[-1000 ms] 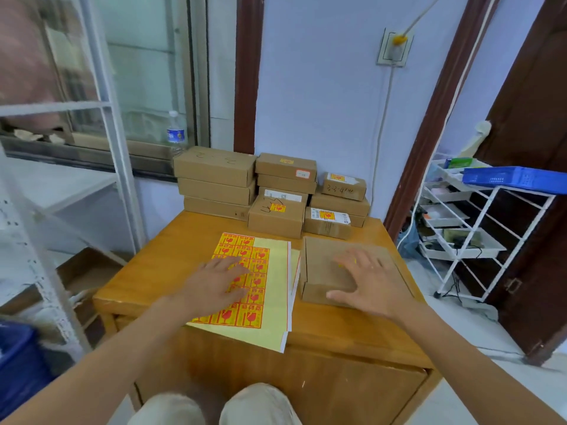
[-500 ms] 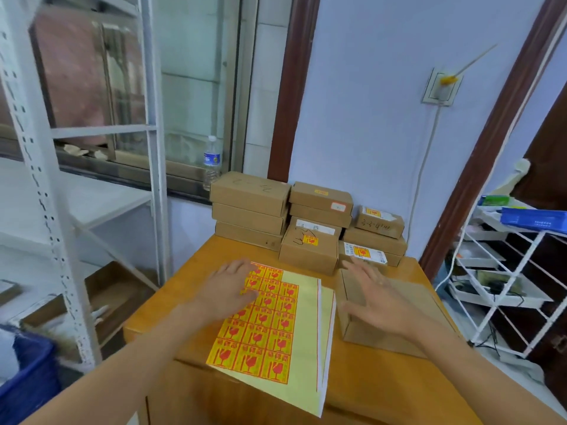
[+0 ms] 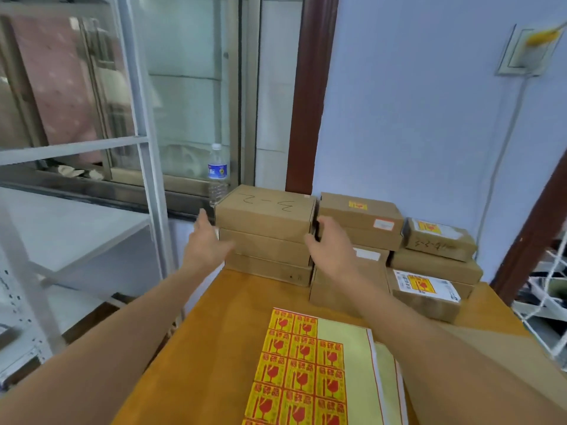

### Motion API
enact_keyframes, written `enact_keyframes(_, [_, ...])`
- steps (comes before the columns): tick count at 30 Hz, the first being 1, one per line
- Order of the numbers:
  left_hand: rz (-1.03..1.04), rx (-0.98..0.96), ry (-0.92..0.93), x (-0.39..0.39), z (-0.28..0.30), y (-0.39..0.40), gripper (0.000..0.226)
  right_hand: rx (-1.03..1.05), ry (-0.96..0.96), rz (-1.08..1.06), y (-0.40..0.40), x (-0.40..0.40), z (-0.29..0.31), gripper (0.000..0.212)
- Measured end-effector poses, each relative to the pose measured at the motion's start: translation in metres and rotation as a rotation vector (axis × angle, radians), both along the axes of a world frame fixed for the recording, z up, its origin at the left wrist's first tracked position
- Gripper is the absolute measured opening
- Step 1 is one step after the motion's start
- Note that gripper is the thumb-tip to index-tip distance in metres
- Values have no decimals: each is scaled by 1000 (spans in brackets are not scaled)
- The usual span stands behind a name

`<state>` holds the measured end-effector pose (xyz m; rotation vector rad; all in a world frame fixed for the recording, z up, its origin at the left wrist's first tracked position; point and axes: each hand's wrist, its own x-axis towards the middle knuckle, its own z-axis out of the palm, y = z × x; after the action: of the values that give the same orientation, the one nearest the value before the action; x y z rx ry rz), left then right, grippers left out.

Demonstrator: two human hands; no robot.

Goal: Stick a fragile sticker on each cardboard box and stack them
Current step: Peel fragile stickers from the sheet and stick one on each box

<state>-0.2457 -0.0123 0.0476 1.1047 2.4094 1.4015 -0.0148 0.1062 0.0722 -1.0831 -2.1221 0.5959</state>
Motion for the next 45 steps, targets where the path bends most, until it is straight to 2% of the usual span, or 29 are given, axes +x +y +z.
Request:
enact_keyframes(2, [-46, 143, -99, -7, 4, 14, 86, 37, 78, -98, 8, -13, -15, 36])
enact_keyframes(5, [41, 258, -79, -11, 11, 21, 56, 8, 229, -114, 12, -29, -17, 13])
enact_keyframes(8, [142, 358, 6, -7, 22, 2, 51, -37, 353, -130, 3, -27, 0, 21])
enact_keyframes(11, [152, 395, 48, 9, 33, -32, 50, -28, 428, -76, -13, -8, 17, 20])
enact_keyframes(14, [155, 413, 55, 54, 34, -74, 47, -24, 487, -36, -46, 27, 30, 20])
enact_keyframes(18, [138, 450, 58, 129, 25, -126, 44, 19, 465, -41, -103, 100, 22, 28])
enact_keyframes(22, [-32, 445, 54, 218, -2, -166, 48, 2, 473, -124, -170, 217, 4, 23])
enact_keyframes(25, [-150, 347, 23, 284, -29, -191, 51, -36, 415, -206, -215, 299, -14, 17])
enact_keyframes(30, [-272, 328, 111, 371, -63, -228, 56, -110, 391, -373, -269, 400, -51, 17])
enact_keyframes(36, [-353, 319, 125, 424, -80, -241, 51, -199, 463, -439, -303, 452, -82, 15])
enact_keyframes(41, [-381, 212, 189, 428, -88, -231, 61, -246, 426, -453, -297, 465, -103, 18])
enact_keyframes(45, [-385, 138, 183, 427, -102, -226, 61, -197, 406, -505, -290, 463, -121, 25])
